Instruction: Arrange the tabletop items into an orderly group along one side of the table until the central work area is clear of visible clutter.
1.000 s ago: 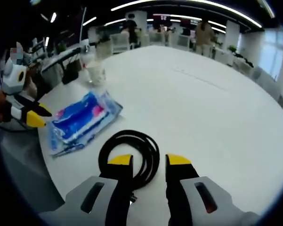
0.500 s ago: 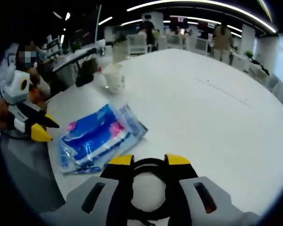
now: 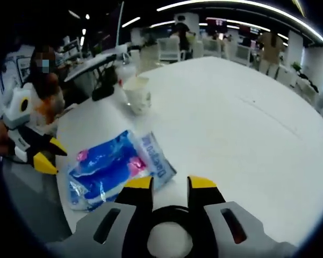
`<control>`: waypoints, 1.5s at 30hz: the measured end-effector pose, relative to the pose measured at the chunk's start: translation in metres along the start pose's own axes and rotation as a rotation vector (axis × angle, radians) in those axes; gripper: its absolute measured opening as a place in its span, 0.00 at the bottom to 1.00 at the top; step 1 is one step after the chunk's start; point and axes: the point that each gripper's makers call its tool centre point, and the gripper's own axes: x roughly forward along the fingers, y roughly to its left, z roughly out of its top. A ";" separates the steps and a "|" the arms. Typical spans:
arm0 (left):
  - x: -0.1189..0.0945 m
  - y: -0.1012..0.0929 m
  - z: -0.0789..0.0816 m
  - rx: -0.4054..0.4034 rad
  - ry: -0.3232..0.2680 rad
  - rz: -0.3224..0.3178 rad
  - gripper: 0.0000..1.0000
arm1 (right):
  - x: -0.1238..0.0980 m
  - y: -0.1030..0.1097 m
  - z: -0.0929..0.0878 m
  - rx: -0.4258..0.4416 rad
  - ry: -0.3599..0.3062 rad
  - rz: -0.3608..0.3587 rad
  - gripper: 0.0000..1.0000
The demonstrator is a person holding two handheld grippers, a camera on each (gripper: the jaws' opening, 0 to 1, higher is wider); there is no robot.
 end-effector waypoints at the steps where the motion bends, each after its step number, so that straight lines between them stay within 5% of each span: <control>1: 0.000 0.000 0.000 -0.002 -0.001 0.000 0.34 | 0.002 0.000 0.001 -0.003 0.002 0.006 0.22; 10: 0.001 0.002 0.000 -0.016 0.002 0.004 0.33 | 0.026 0.030 0.012 -0.118 0.039 0.147 0.23; 18: 0.001 0.000 -0.005 -0.027 0.014 0.001 0.33 | 0.048 0.042 0.011 -0.182 0.078 0.180 0.18; 22: 0.002 -0.001 -0.005 -0.025 0.019 -0.002 0.32 | 0.052 0.043 0.005 -0.216 0.097 0.182 0.02; 34: 0.005 -0.004 -0.010 -0.019 0.036 0.003 0.32 | 0.027 0.029 -0.010 -0.045 0.040 0.136 0.00; 39: 0.009 -0.010 -0.011 0.002 0.048 -0.007 0.31 | 0.012 0.027 -0.016 0.127 -0.017 0.128 0.00; 45: 0.012 -0.013 -0.012 0.016 0.057 -0.015 0.31 | 0.000 0.024 -0.030 0.156 -0.023 0.094 0.00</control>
